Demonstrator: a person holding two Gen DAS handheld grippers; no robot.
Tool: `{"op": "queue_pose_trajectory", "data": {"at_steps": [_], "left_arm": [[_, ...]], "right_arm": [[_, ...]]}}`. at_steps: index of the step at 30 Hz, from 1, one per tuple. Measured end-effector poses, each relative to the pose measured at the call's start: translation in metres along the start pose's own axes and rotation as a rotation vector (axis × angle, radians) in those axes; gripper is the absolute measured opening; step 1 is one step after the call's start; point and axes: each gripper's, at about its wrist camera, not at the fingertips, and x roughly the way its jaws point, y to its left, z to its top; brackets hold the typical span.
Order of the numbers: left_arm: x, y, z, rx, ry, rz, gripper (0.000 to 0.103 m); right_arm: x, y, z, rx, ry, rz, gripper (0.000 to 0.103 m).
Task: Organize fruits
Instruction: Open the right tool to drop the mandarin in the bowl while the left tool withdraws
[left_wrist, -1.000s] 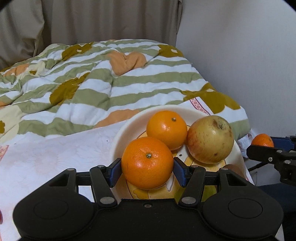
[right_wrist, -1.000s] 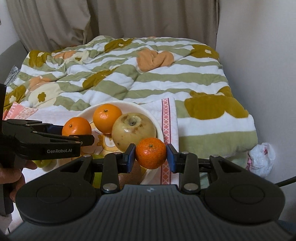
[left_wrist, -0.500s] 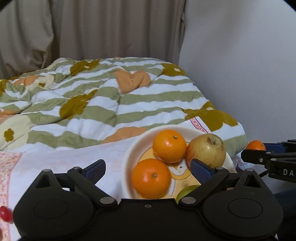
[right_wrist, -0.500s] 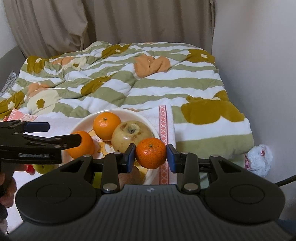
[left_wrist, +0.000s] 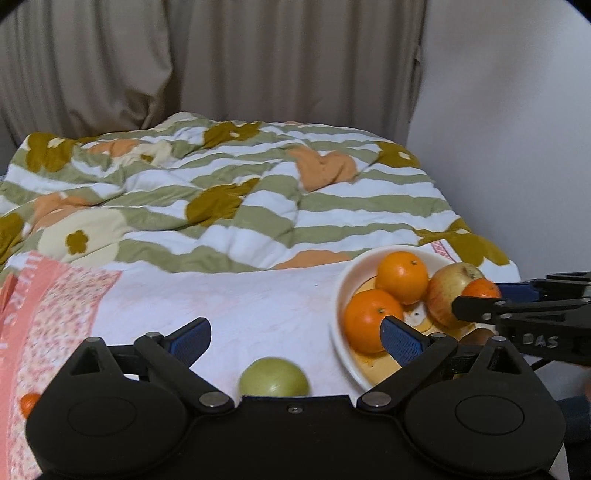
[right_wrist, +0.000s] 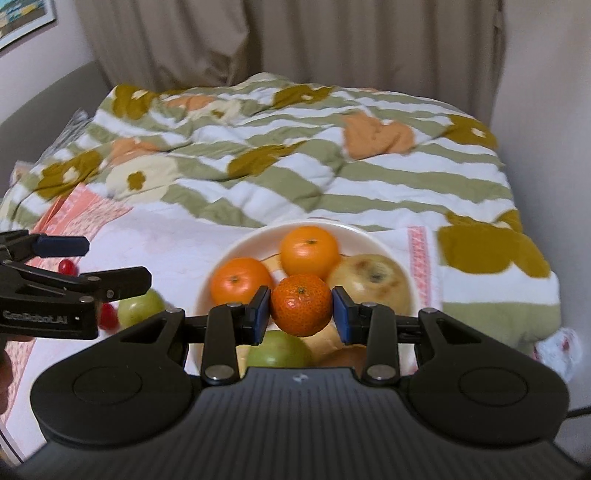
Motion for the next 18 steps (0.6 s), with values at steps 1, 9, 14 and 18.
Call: {"op": "queue_pose_trajectory", "data": {"at_steps": [1,9,14,18], "left_arm": [[-0.003,0.002,-0.002,-0.006,-0.001,0.007,0.100],[-0.016,0.022,-0.015,-0.057,-0.002,0.052,0.100],[-0.021,0.028,-0.024,-0.075,-0.001,0.070,0.100],[-0.030,0.028,-0.029,-0.085,-0.015,0.078,0.100]], "right_arm": [[0.003,0.004,0.000,-0.014,0.004,0.011,0.051],[0.021,0.034,-0.010,-0.110,0.028,0.072,0.052],[0.016,0.040,-0.015,-0.138,-0.006,0.093,0.067],[0.009,0.041,-0.018,-0.136,-0.038,0.073,0.100]]}}
